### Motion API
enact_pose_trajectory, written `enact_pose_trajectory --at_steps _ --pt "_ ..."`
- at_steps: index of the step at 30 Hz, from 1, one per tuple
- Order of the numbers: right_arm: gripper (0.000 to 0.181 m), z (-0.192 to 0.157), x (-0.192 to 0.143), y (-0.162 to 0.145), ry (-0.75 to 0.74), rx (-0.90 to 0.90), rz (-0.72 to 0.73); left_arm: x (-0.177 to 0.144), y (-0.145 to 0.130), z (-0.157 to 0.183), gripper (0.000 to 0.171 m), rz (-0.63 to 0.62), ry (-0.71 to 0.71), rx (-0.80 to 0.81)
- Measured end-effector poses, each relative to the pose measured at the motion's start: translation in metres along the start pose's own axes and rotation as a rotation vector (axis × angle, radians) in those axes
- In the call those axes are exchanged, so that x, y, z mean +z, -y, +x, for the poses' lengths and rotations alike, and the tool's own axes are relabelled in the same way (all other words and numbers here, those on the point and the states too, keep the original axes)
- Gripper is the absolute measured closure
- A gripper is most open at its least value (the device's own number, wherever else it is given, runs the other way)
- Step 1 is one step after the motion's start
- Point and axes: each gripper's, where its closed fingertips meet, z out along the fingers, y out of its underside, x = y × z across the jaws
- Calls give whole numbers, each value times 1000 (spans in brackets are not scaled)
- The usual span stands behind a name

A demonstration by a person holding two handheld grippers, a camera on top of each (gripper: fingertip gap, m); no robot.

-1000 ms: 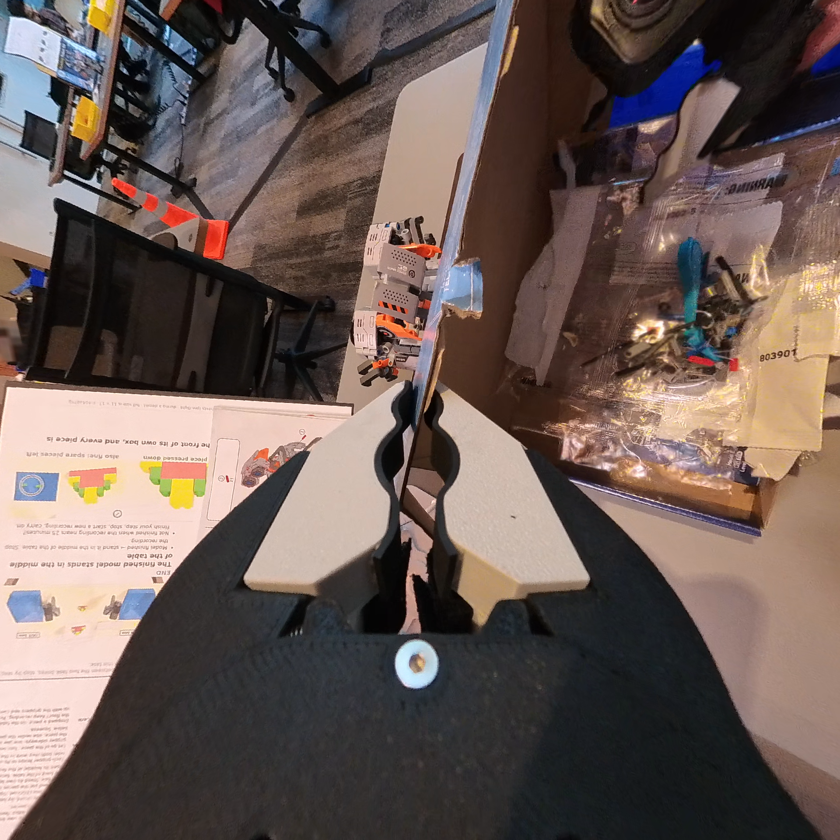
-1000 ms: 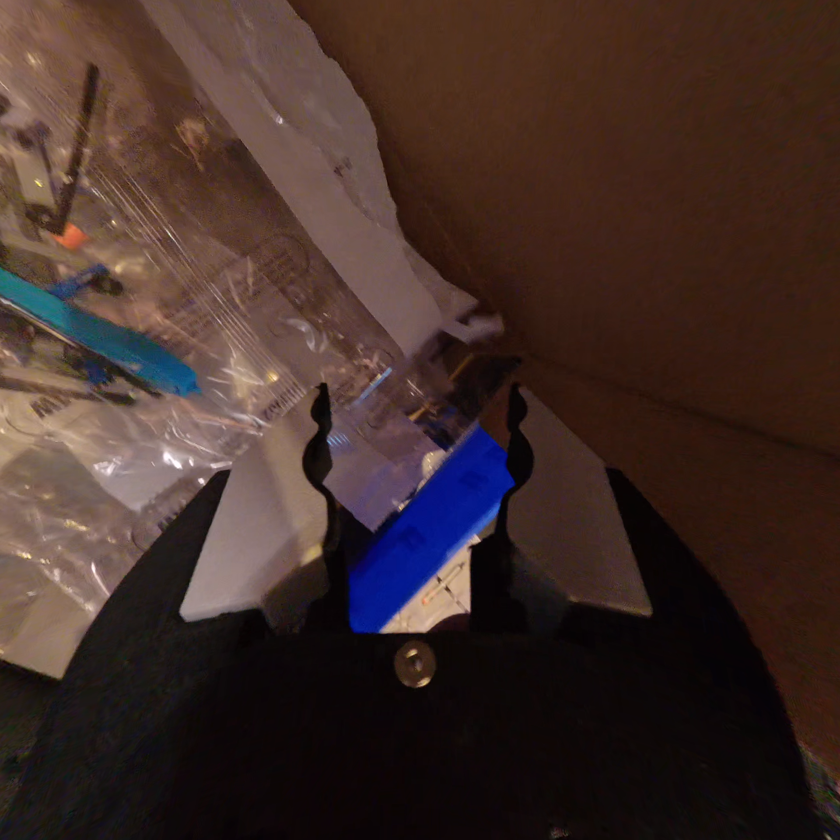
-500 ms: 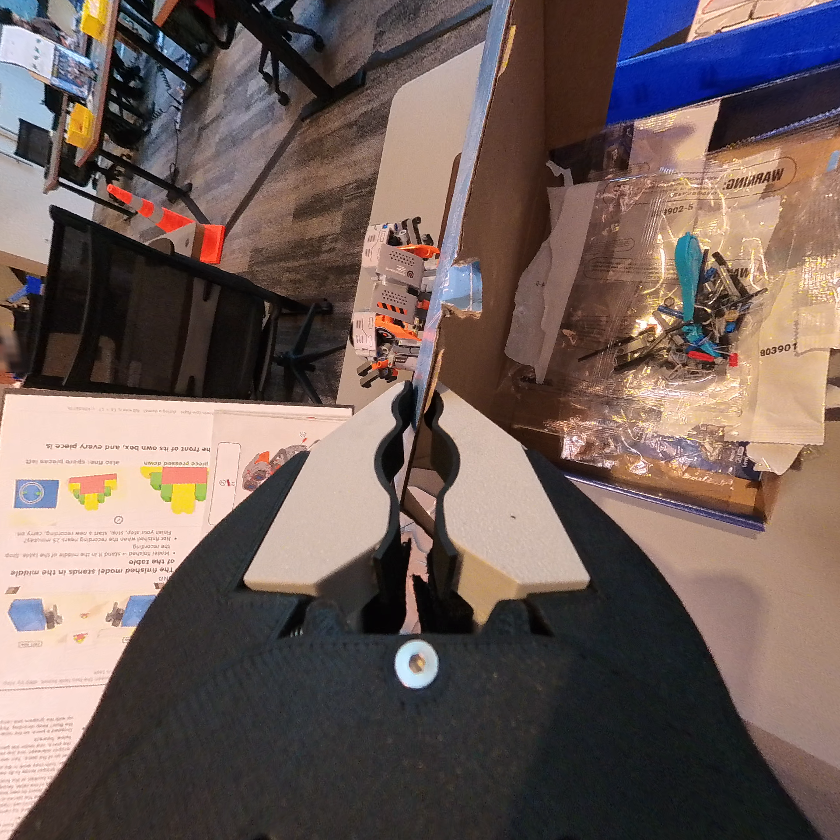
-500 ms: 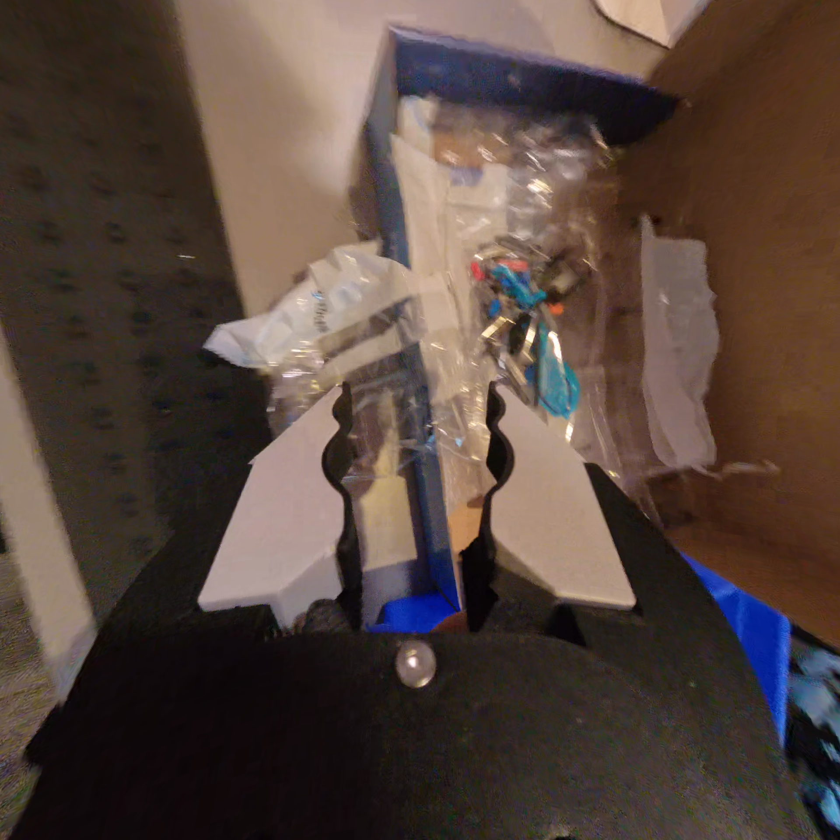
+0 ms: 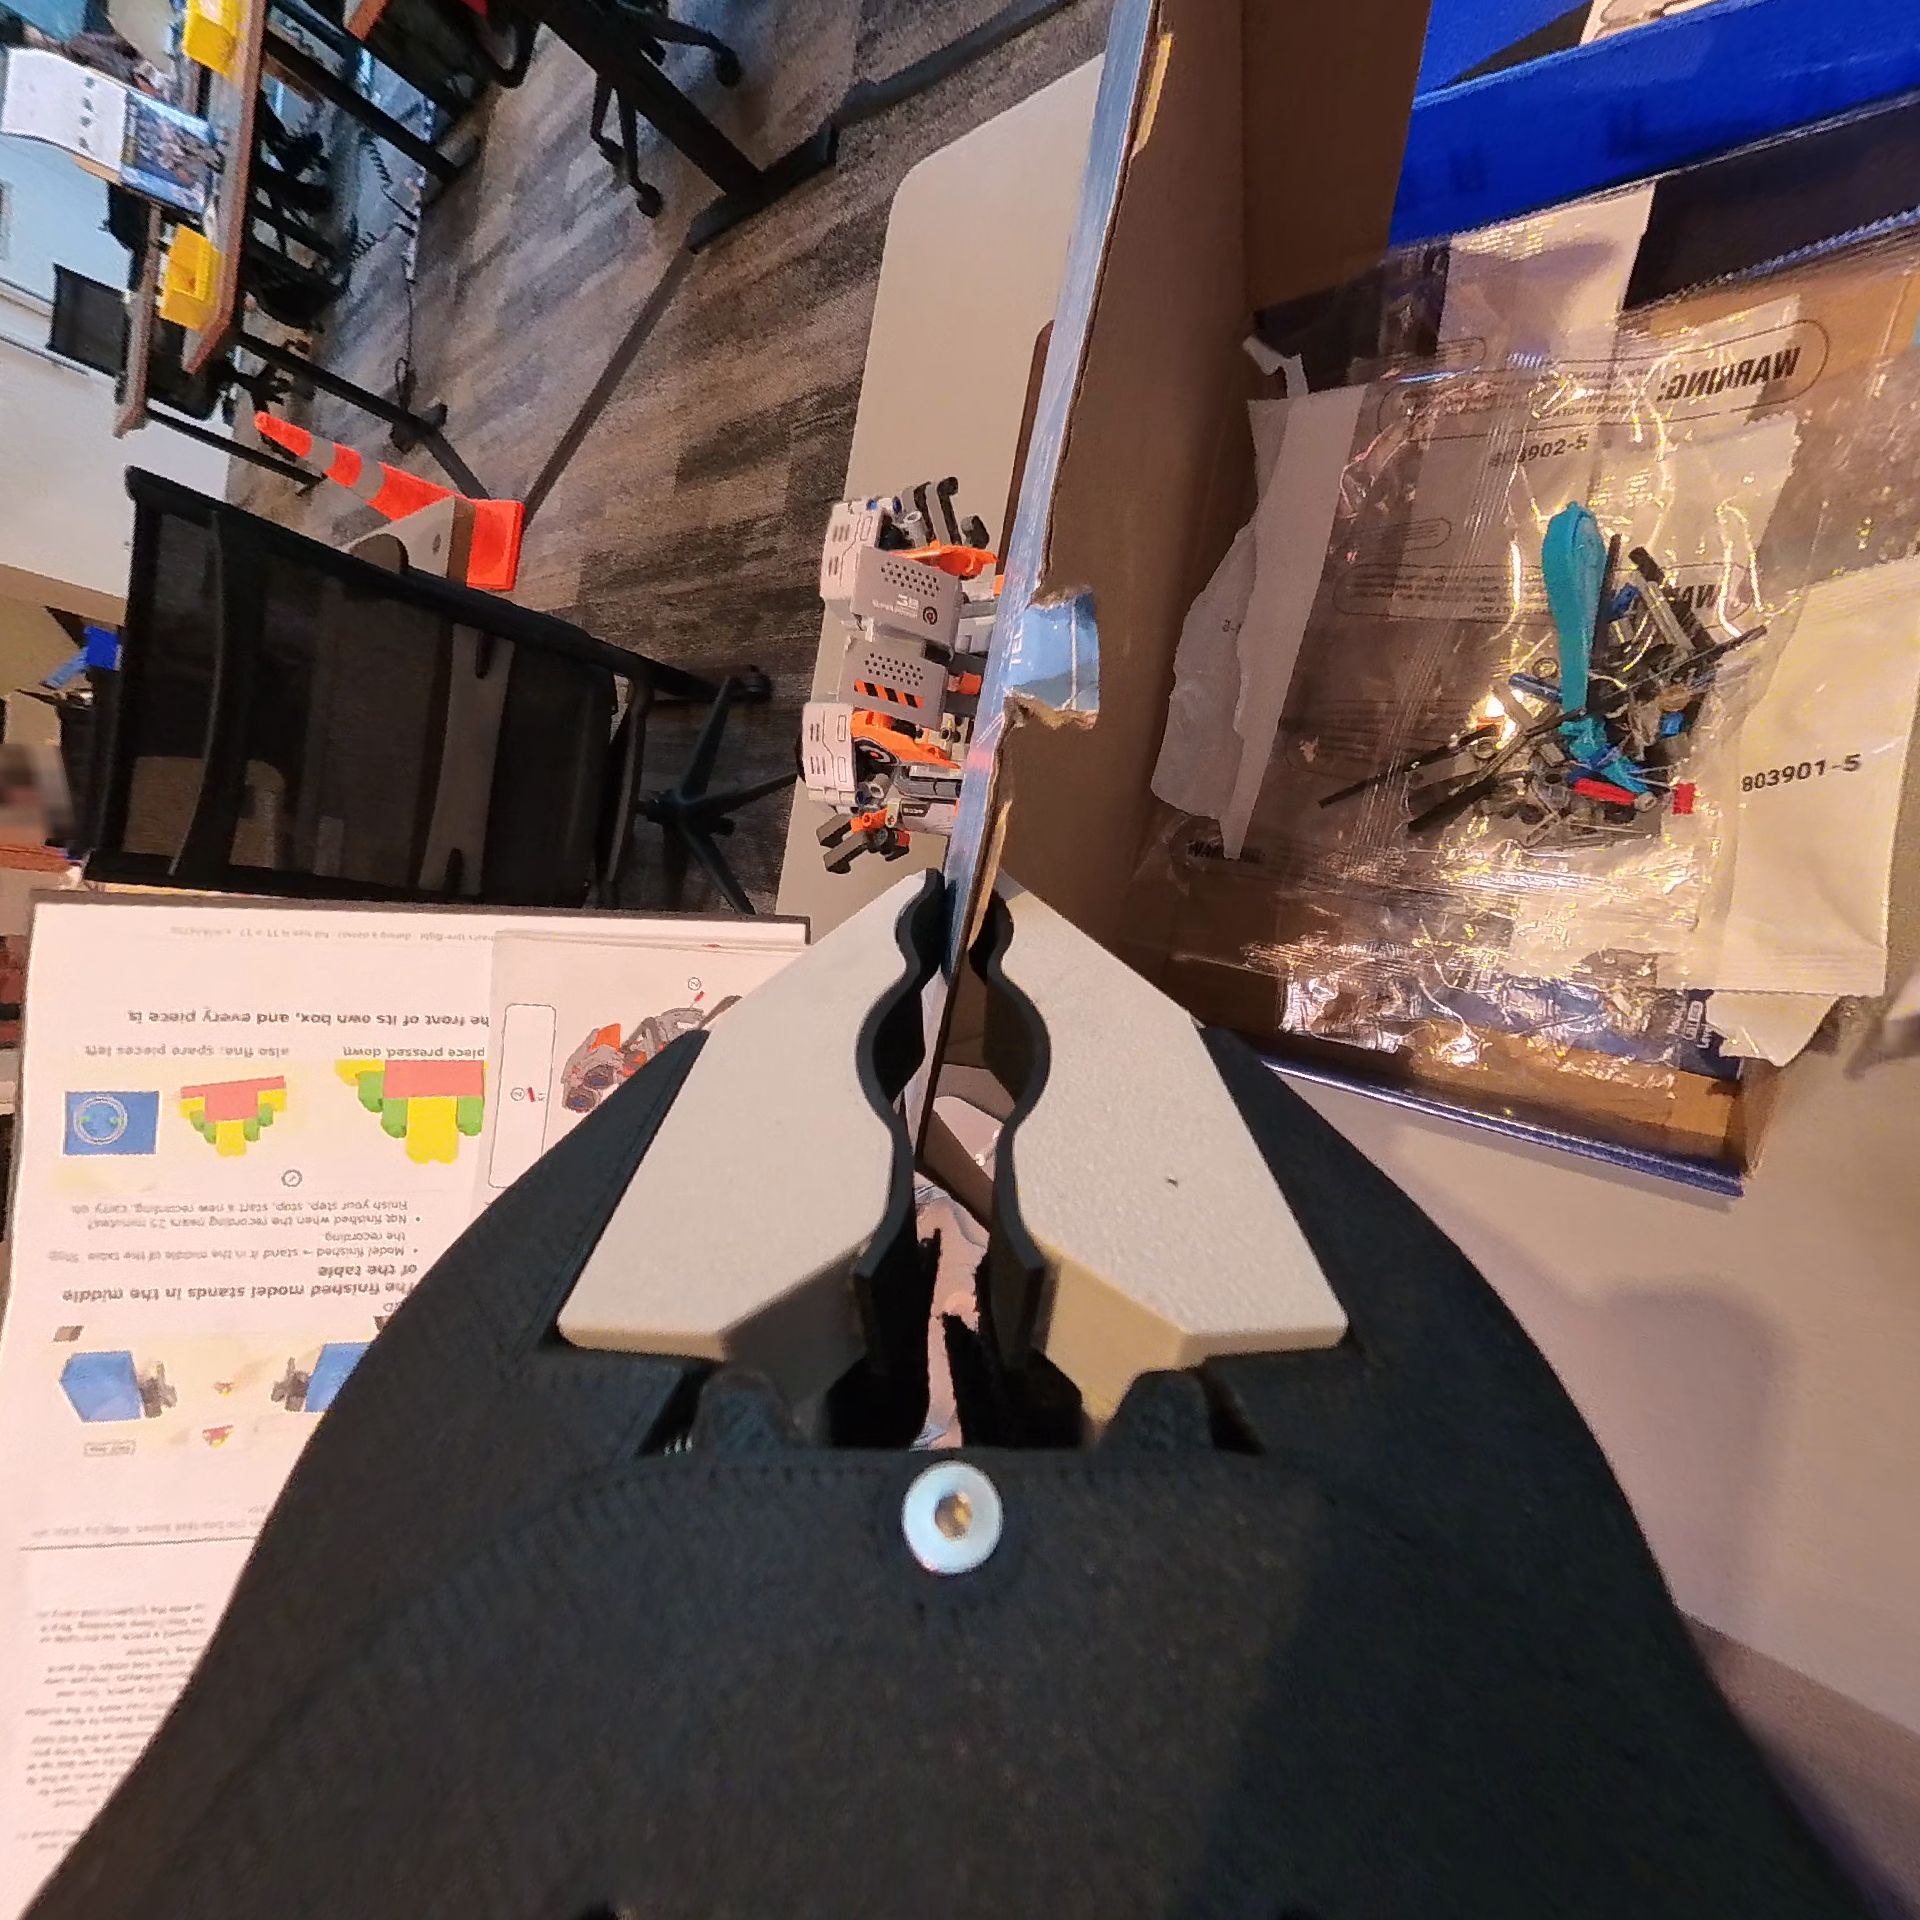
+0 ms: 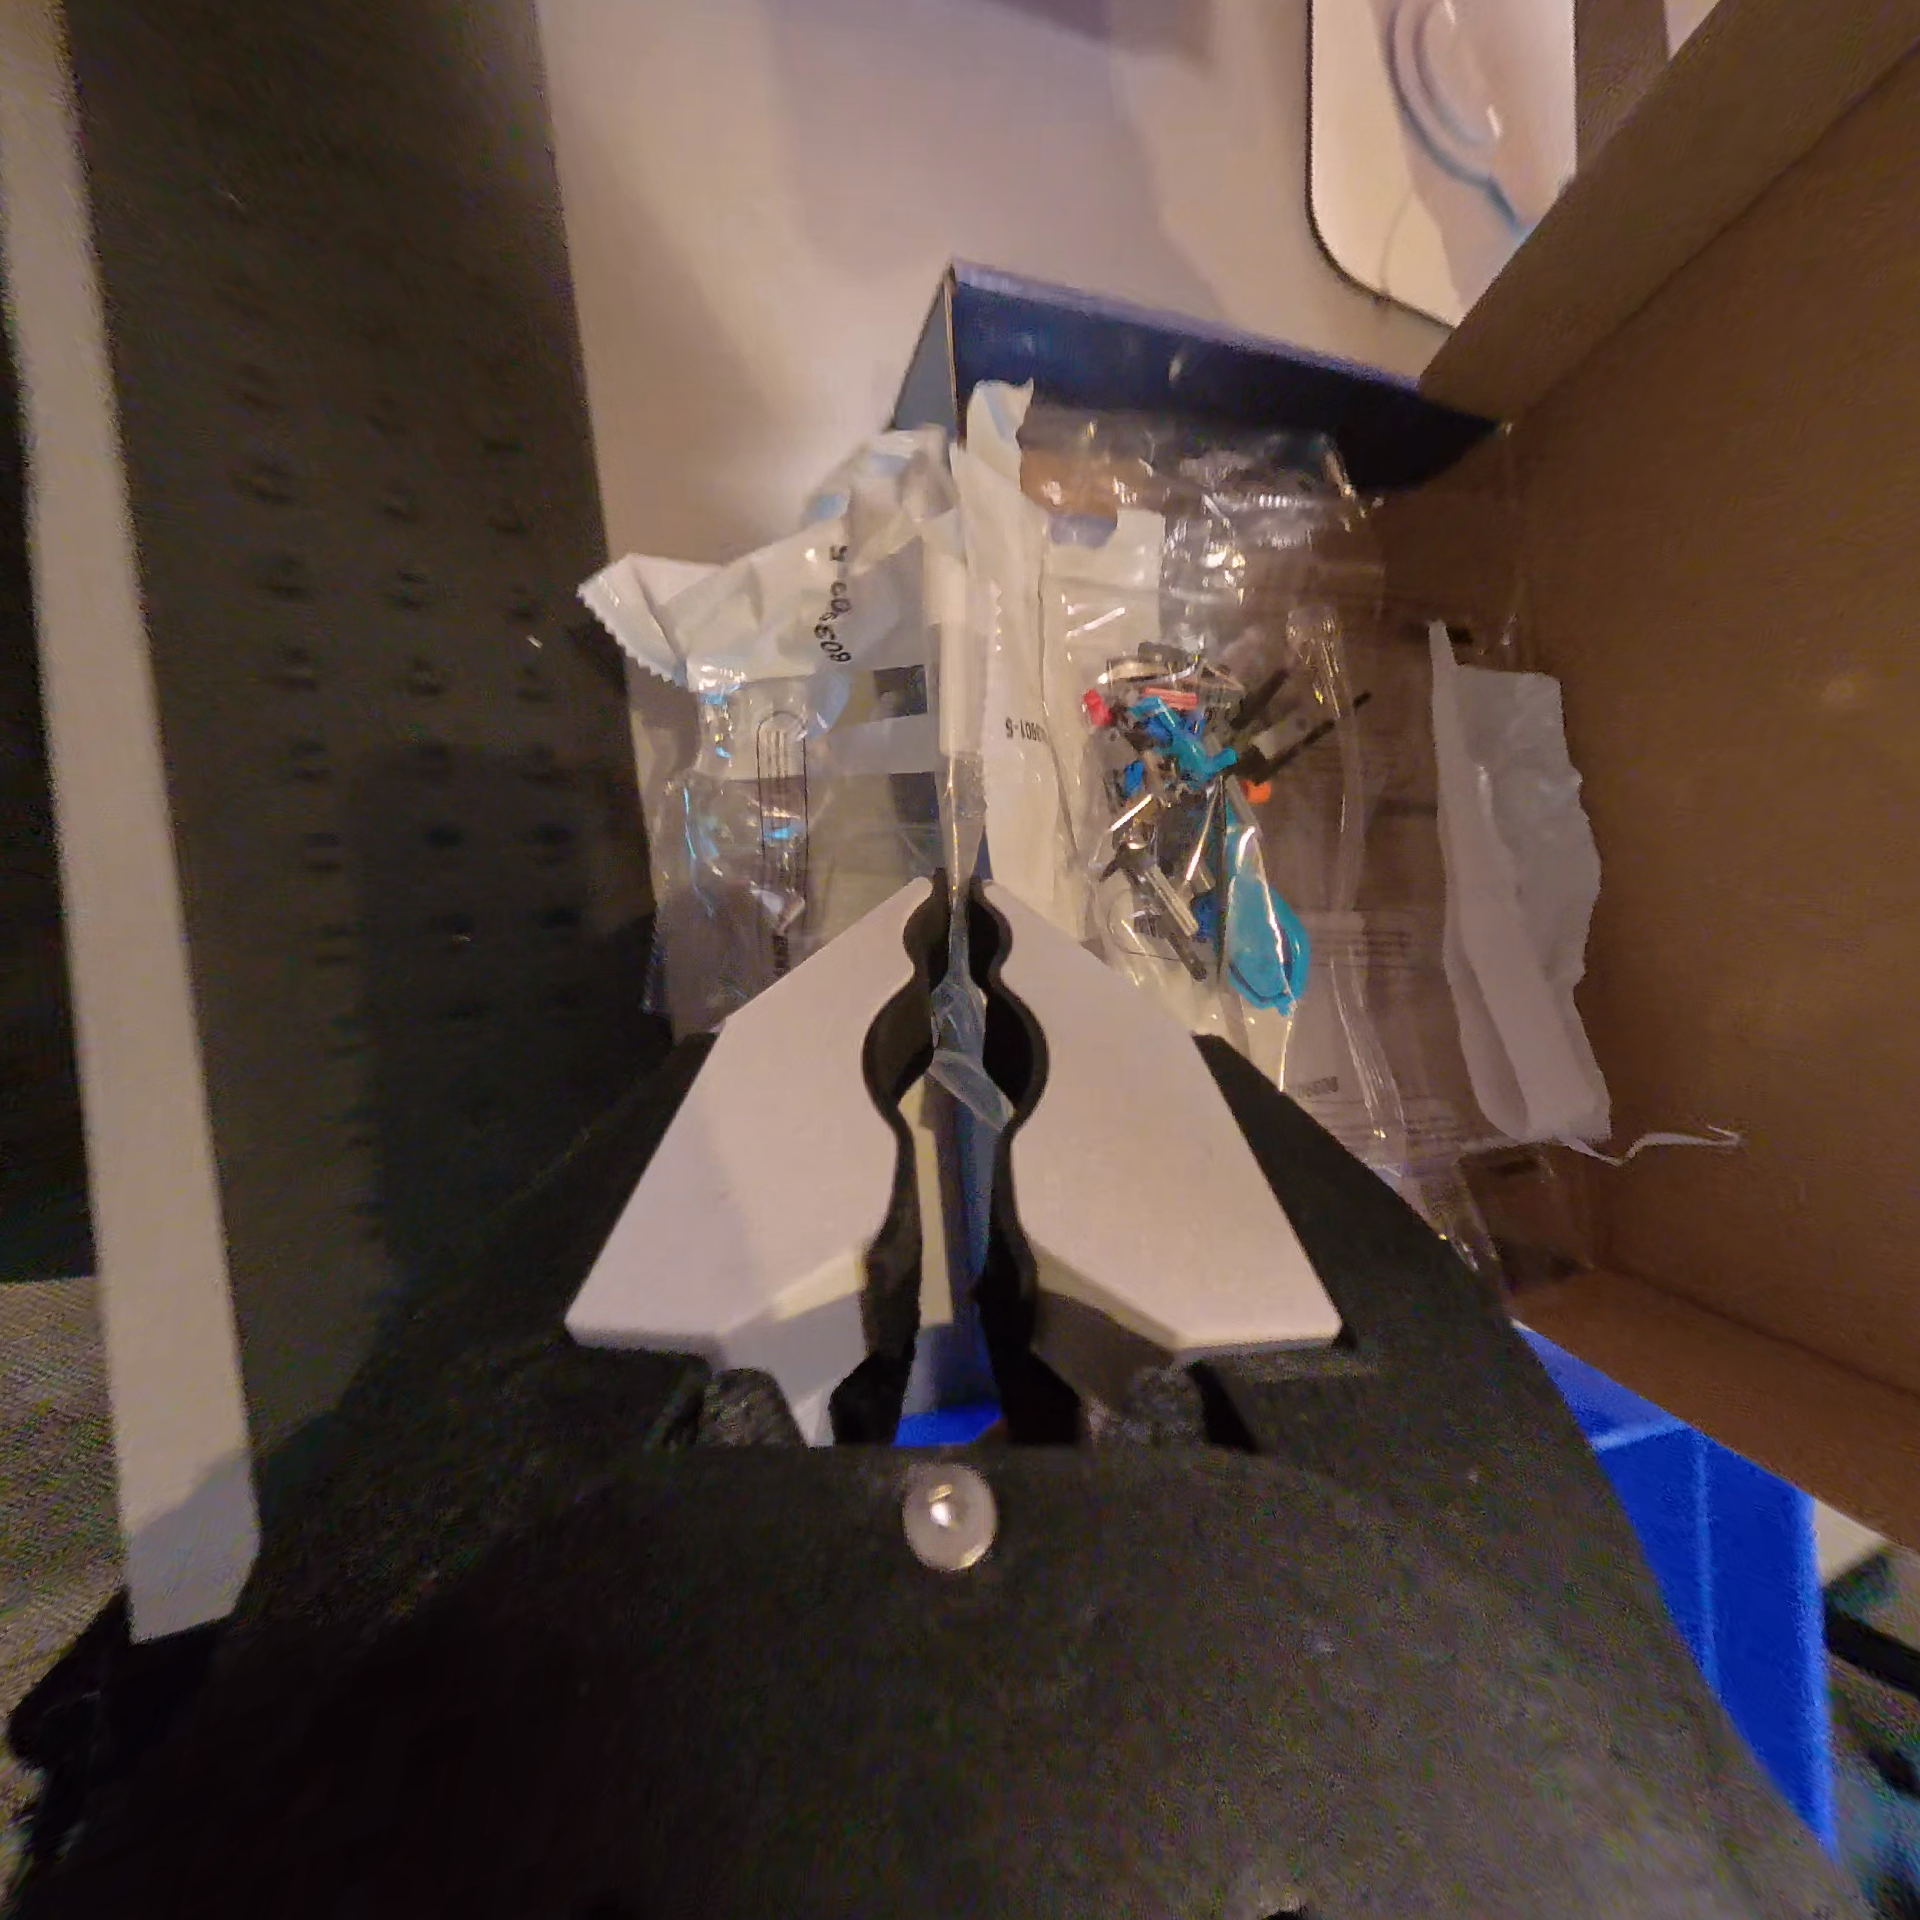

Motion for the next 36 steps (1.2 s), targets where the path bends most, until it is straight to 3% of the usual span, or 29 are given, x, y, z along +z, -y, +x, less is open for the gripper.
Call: enact_pose_trajectory --at_steps 3,6,9,12,14,16,19,23,26,30,33,36 --pt "181 0 -20 13 39 31 77 0 0 -1 171 -11 0 5" --pt "181 25 -41 27 -26 25 106 1 1 -2 171 -16 1 9" --pt "181 66 -49 40 -110 -26 67 1 1 -3 171 -27 -3 7" --pt "180 115 -29 33 -181 -78 -92 1 1 -4 171 -43 -2 15" --pt "143 144 -3 20 -197 -70 -186 1 1 -4 171 -51 -2 22" --pt "129 157 11 9 -204 -65 -239 1 1 -3 171 -52 -4 23" --pt "135 152 0 15 -215 -68 -184 0 0 -1 171 -43 -11 23" --pt "148 134 -48 21 -261 -48 -76 -1 0 1 171 -27 -6 32" --pt "141 135 -107 33 -385 -32 61 -4 -1 6 171 -11 -6 52" --pt "130 153 -161 18 -566 11 47 -11 -8 16 171 -4 6 86" --pt "101 162 -150 -2 -506 145 8 -19 -15 22 171 -9 18 101" --pt "95 158 -116 -13 -384 204 -20 -30 -24 29 171 -15 23 112"
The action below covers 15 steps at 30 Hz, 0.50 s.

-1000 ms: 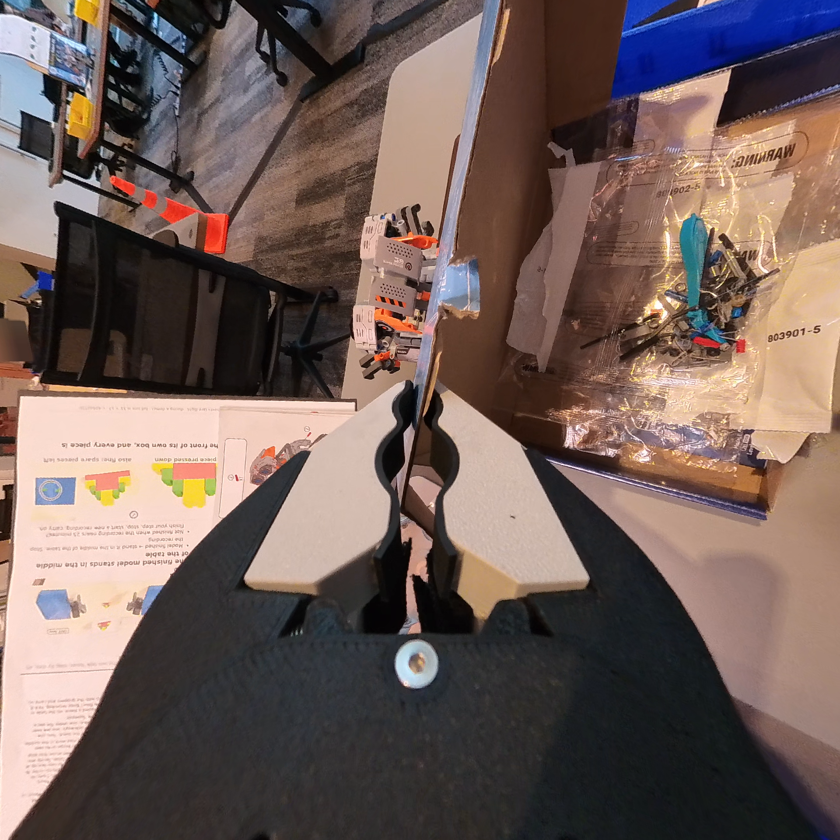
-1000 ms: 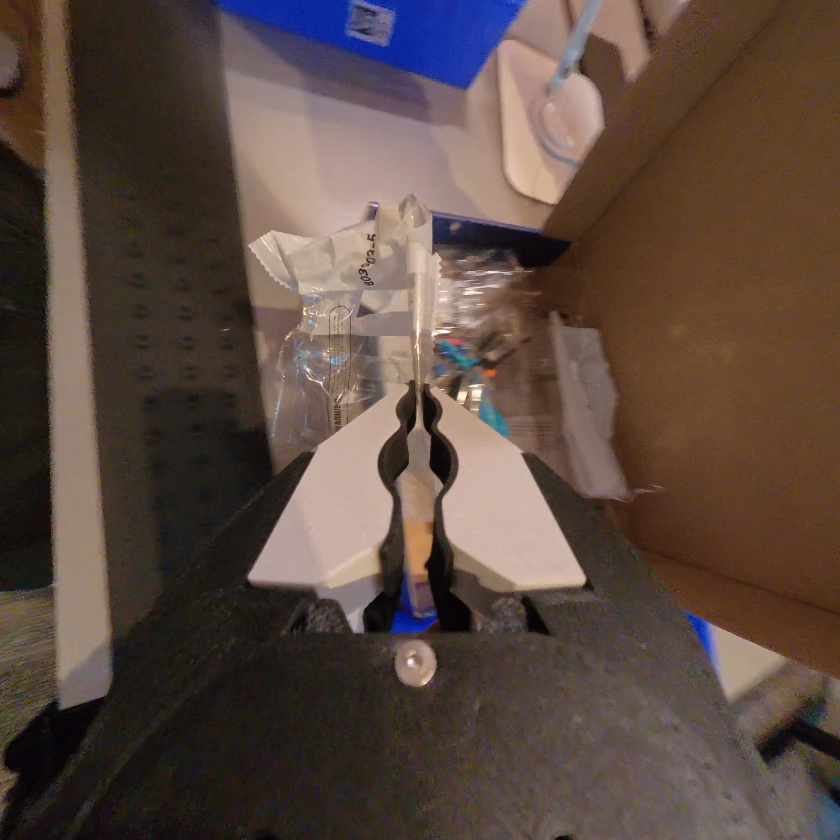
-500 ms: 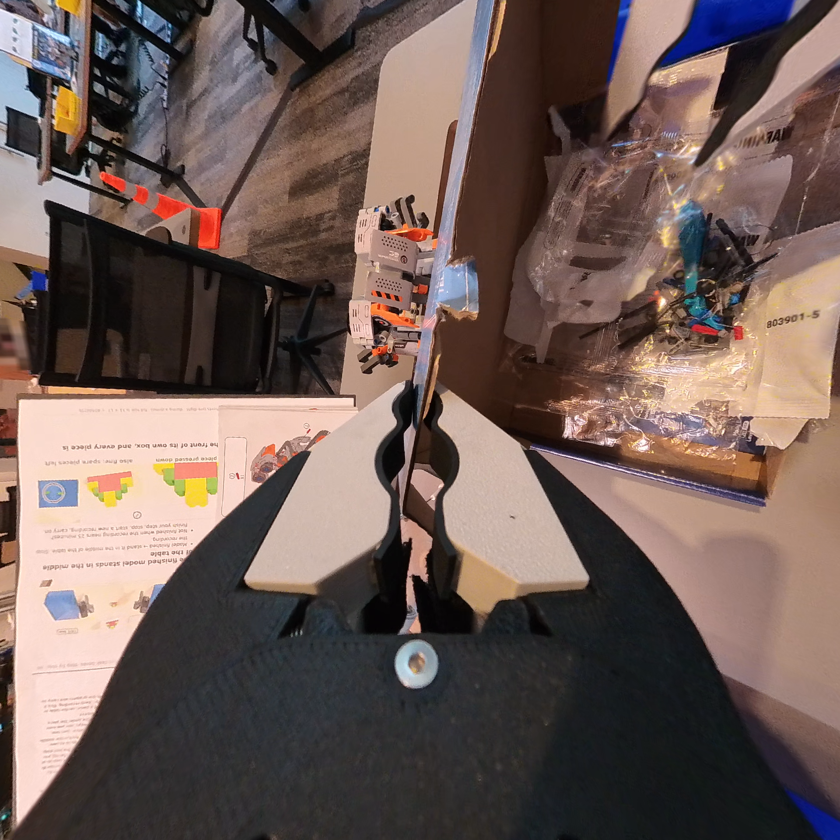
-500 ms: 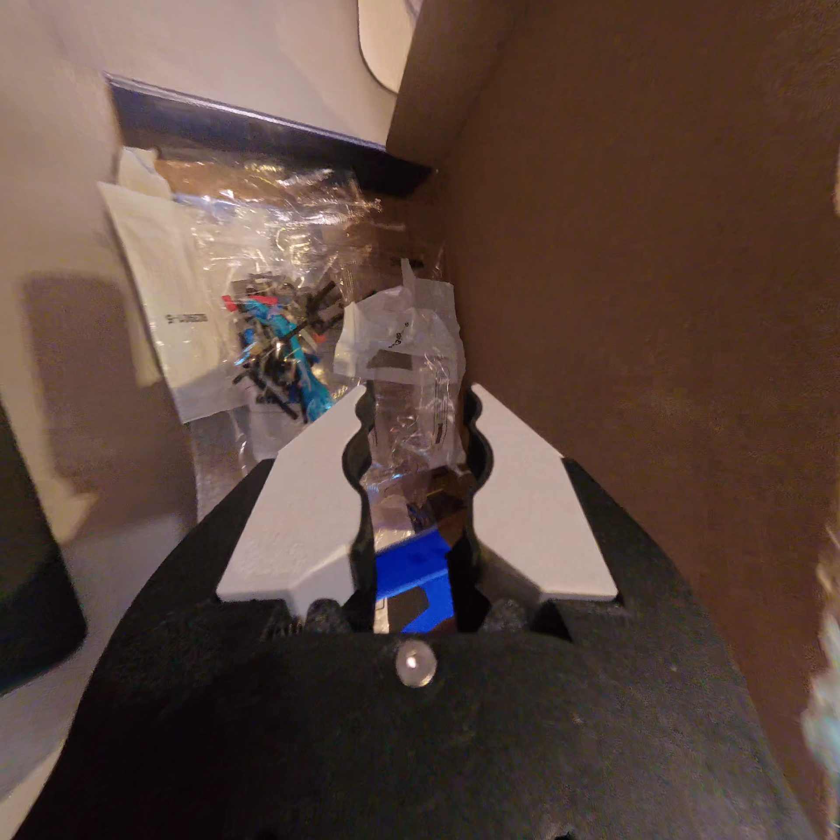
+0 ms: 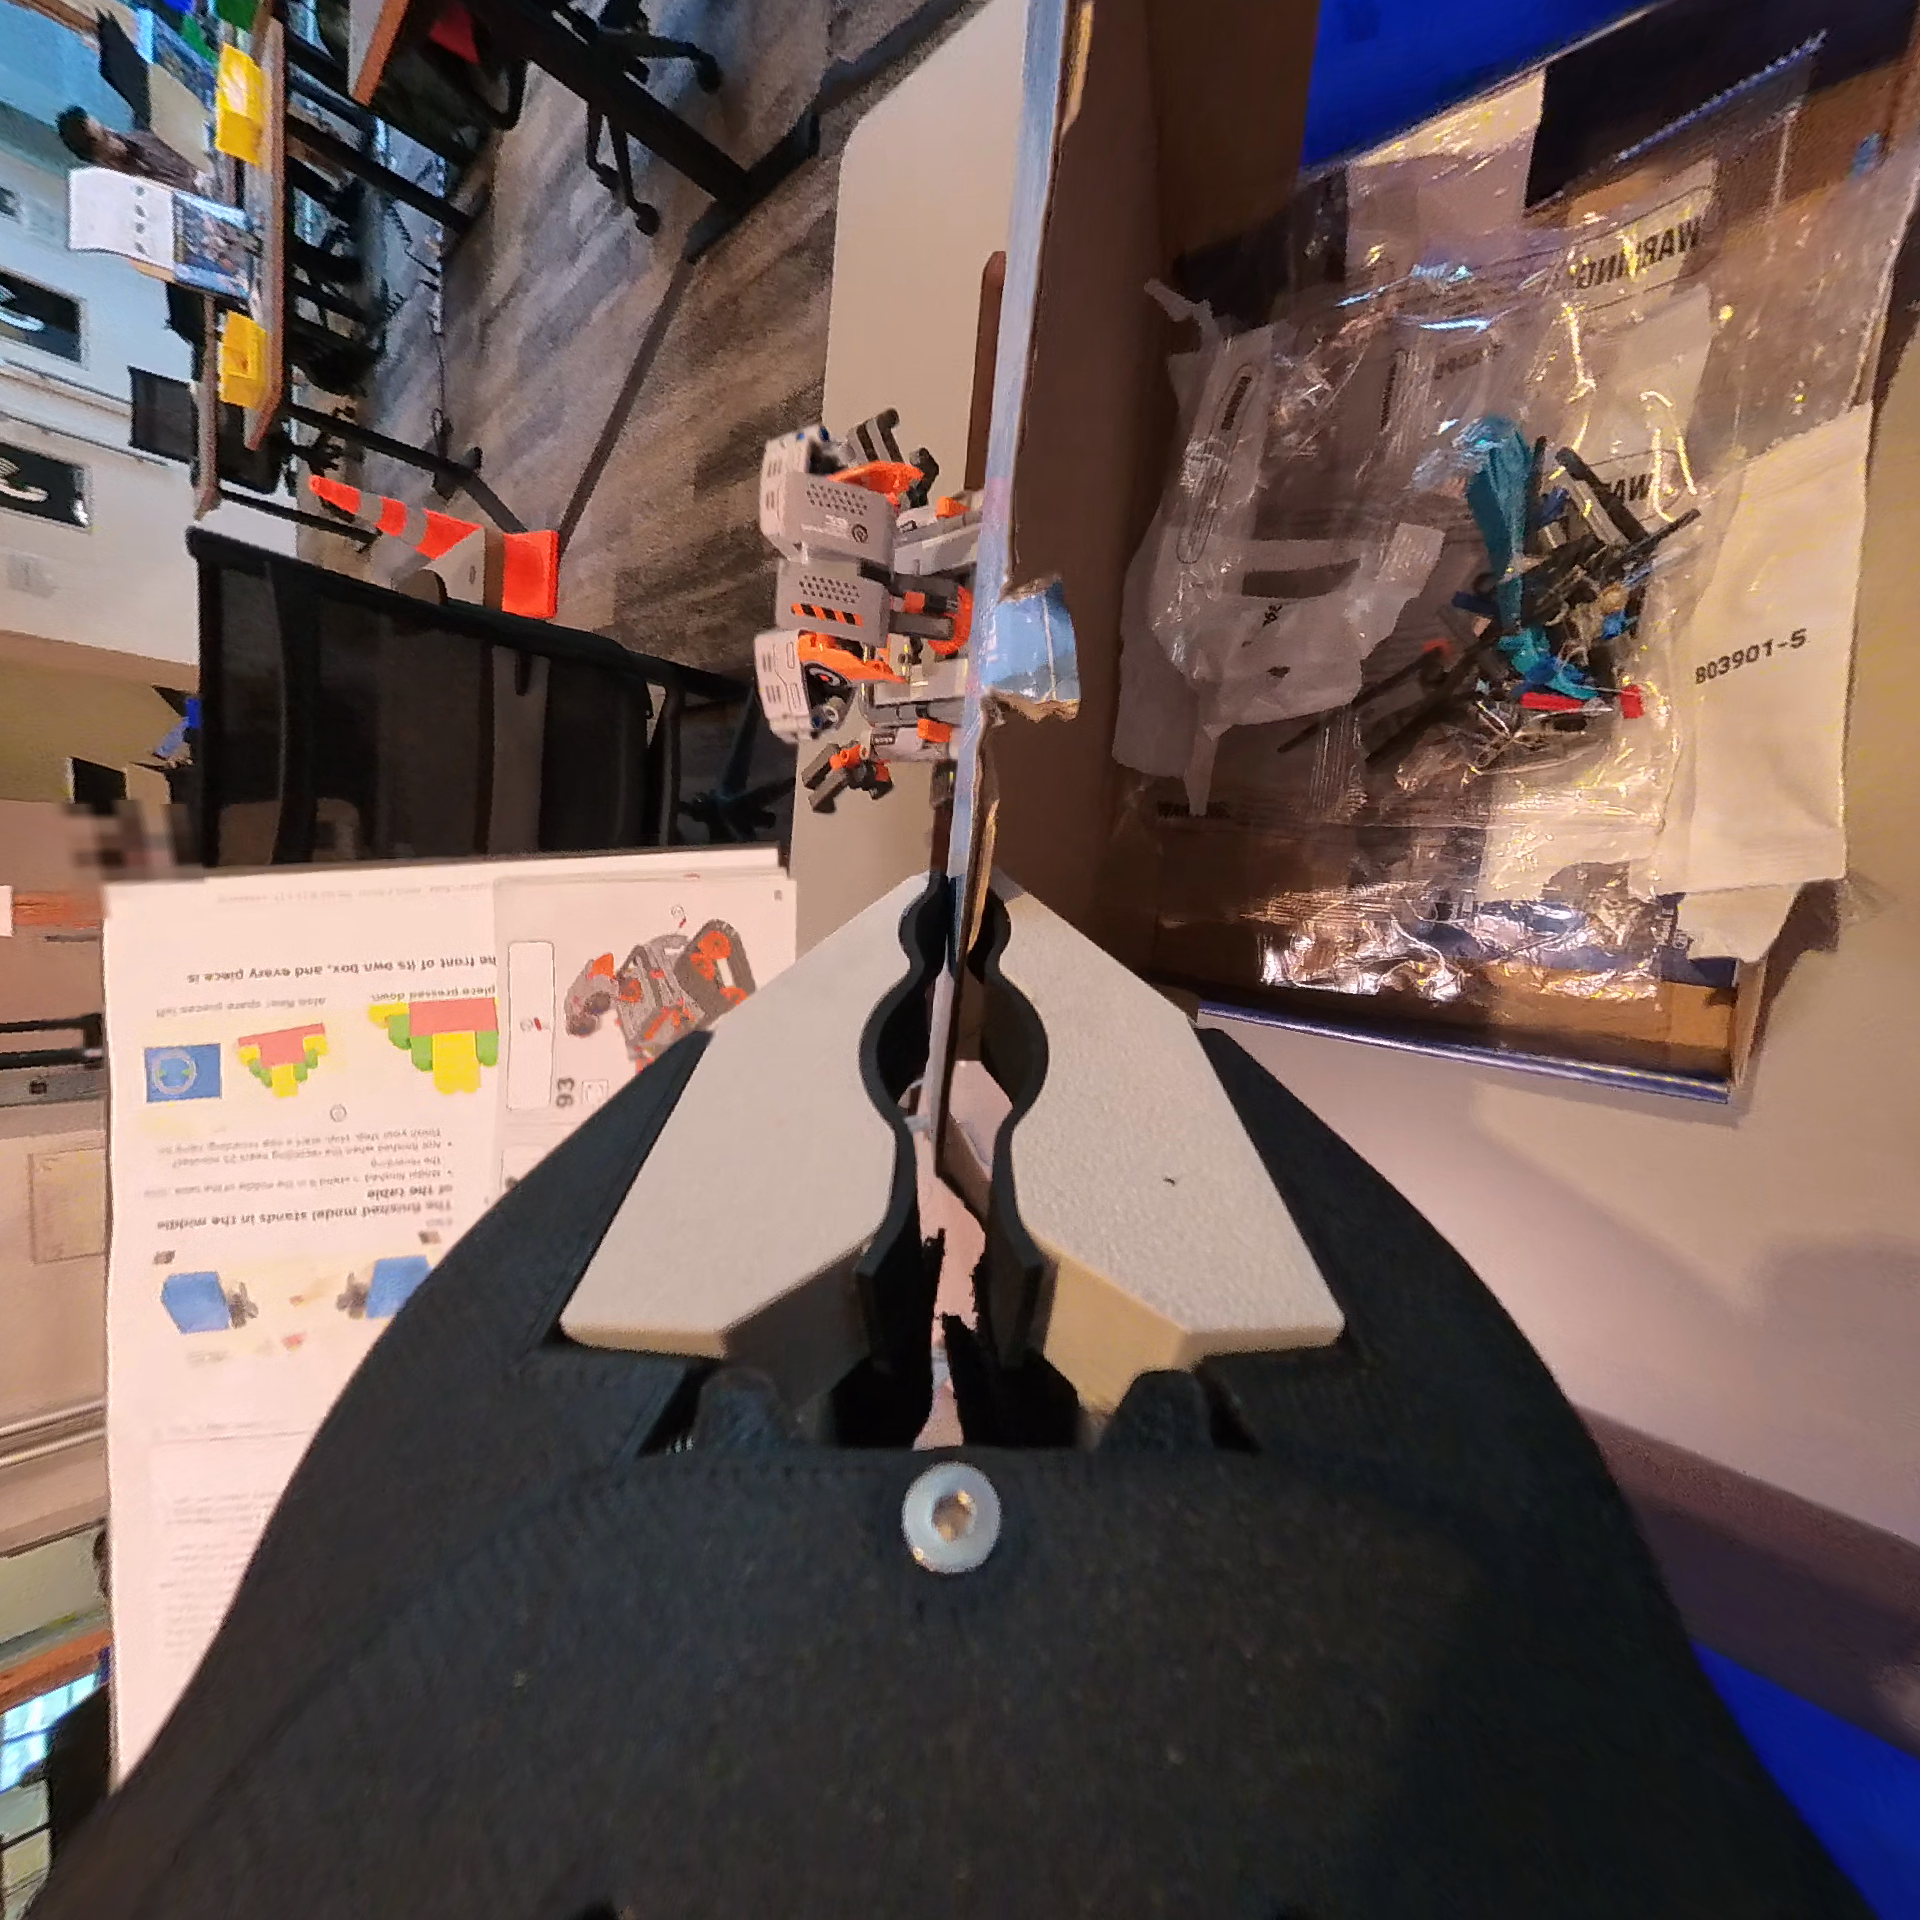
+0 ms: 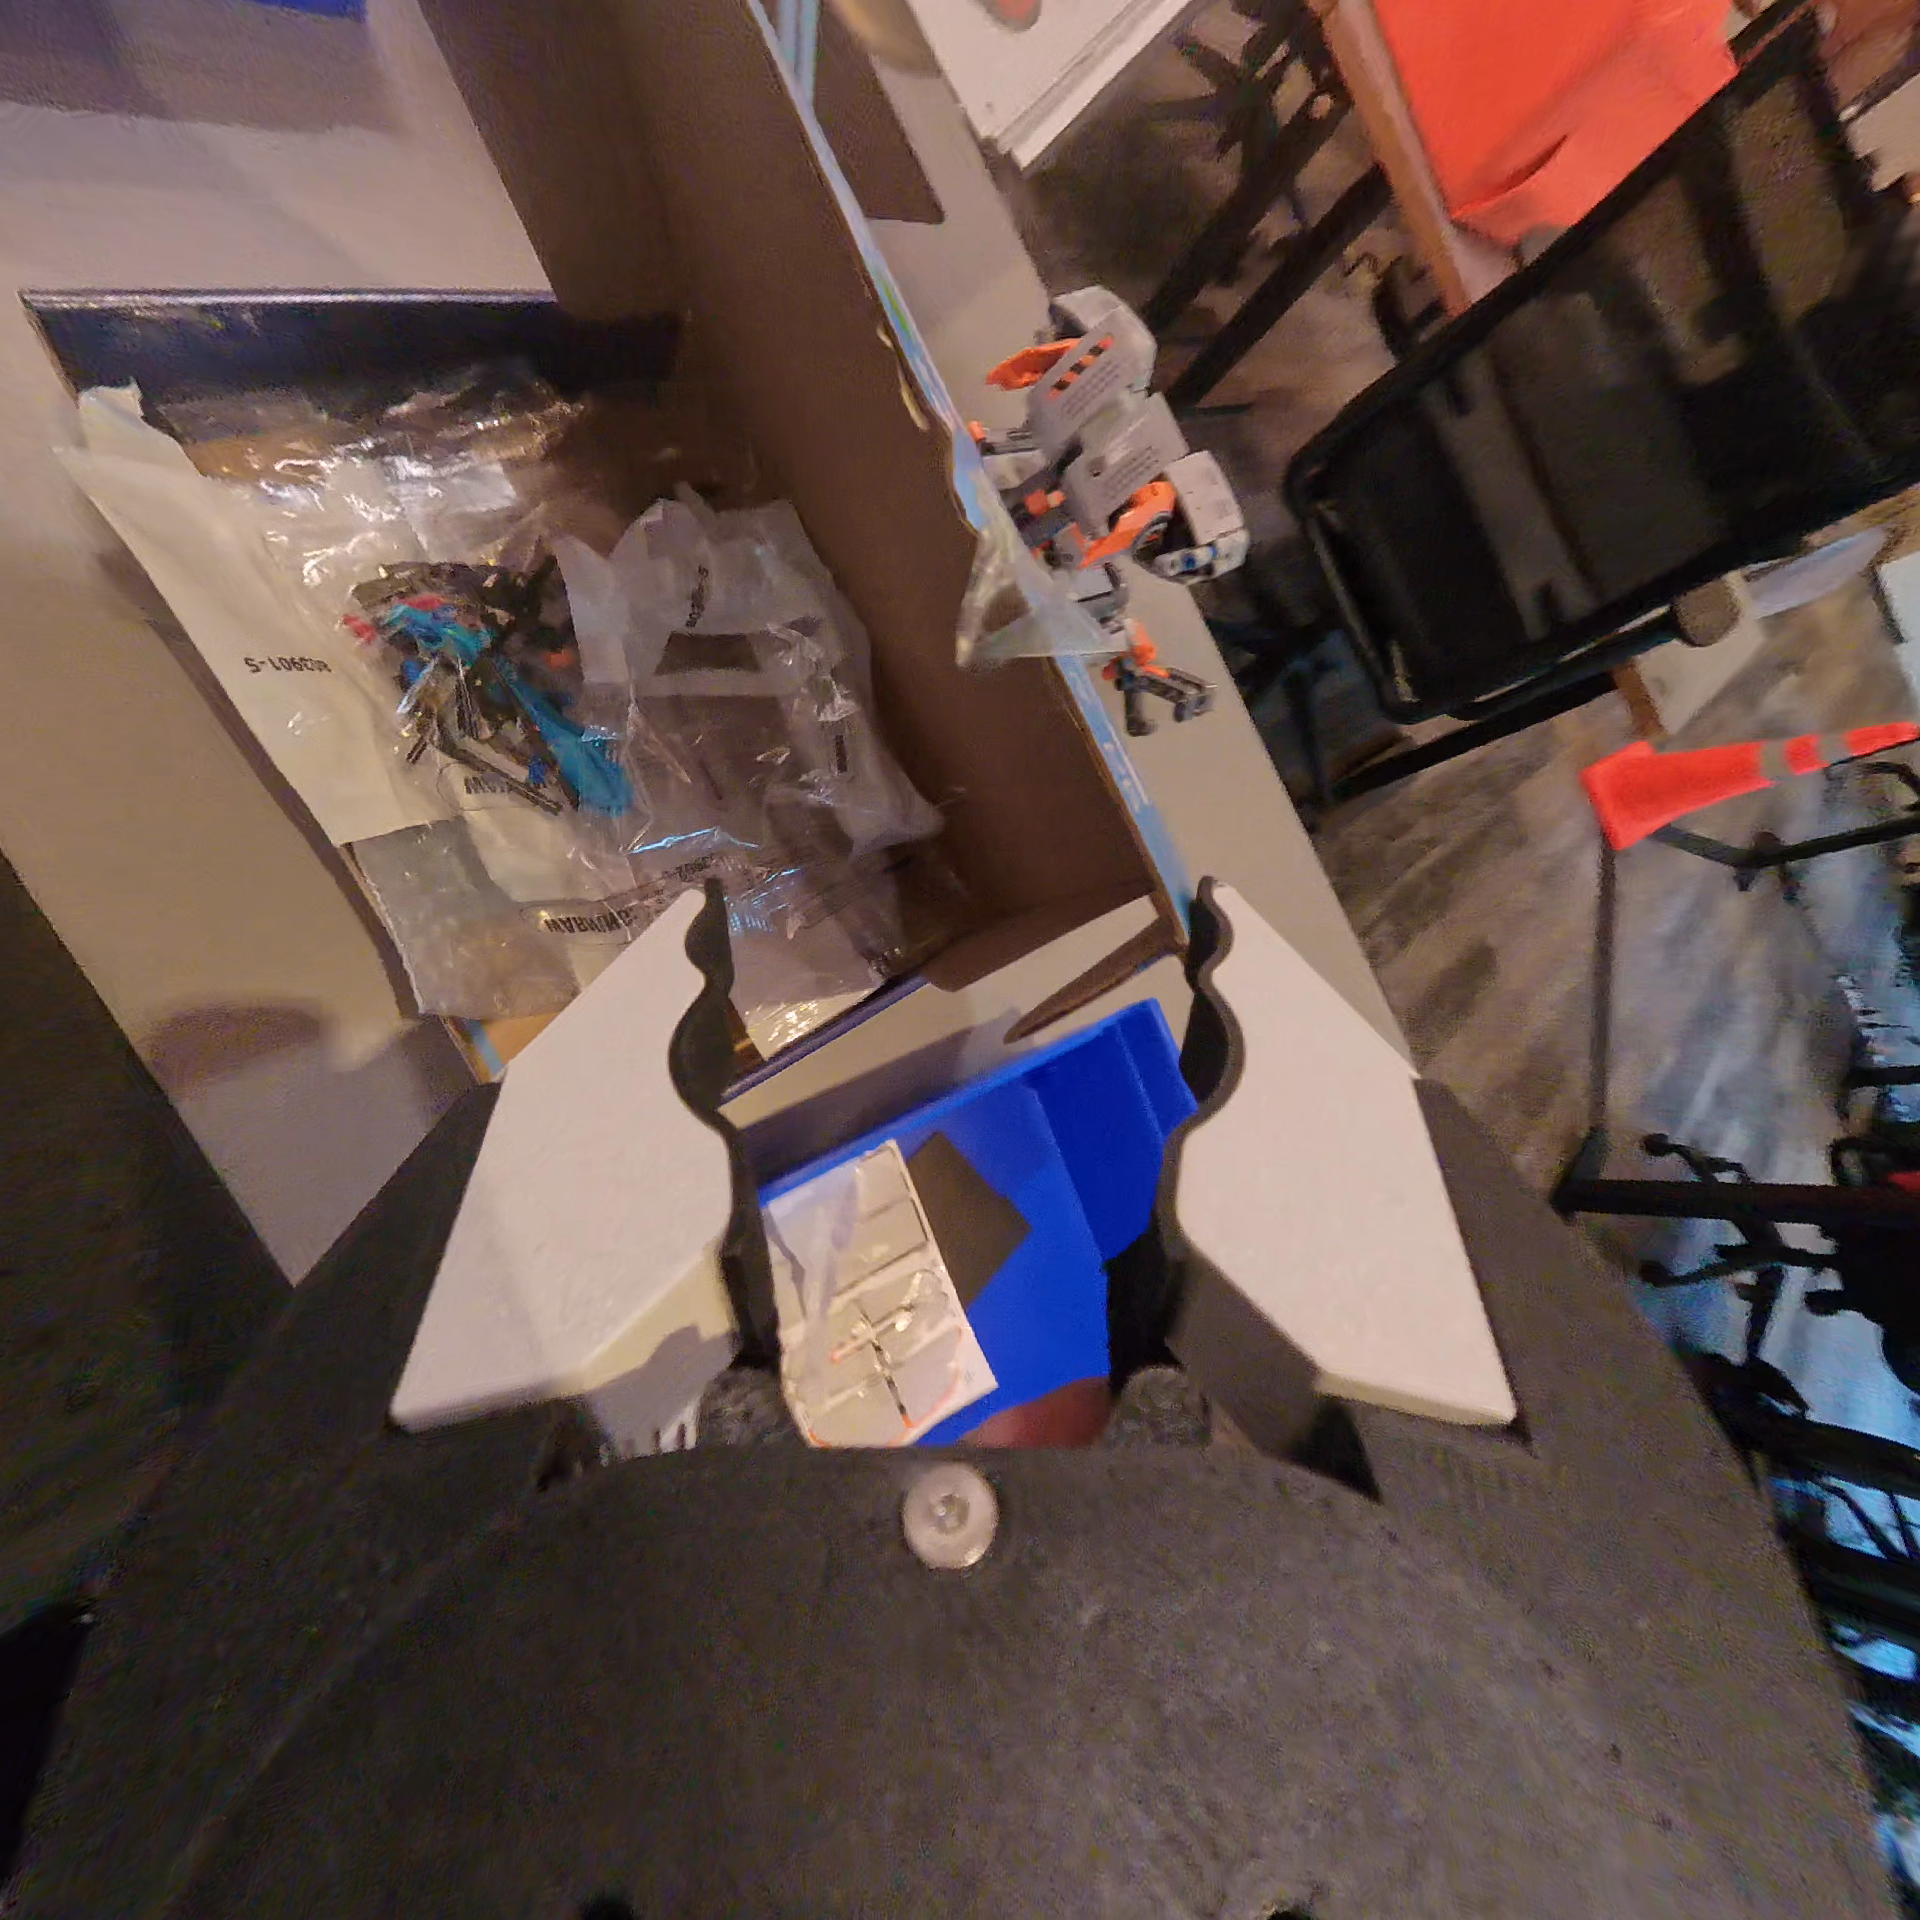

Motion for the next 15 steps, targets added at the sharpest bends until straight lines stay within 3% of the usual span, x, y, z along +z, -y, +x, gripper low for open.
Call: enact_pose_trajectory --at_steps 3,5,8,15 --pt "91 -16 16 6 80 56 45 -14 -10 10 171 10 2 10" --pt "99 -27 16 9 104 50 56 -22 -17 20 171 24 -16 8" --pt "126 -56 9 15 194 44 87 -28 -26 42 171 41 -52 6" --pt "145 -119 12 -11 235 -20 -29 -32 -31 110 165 7 -101 67"
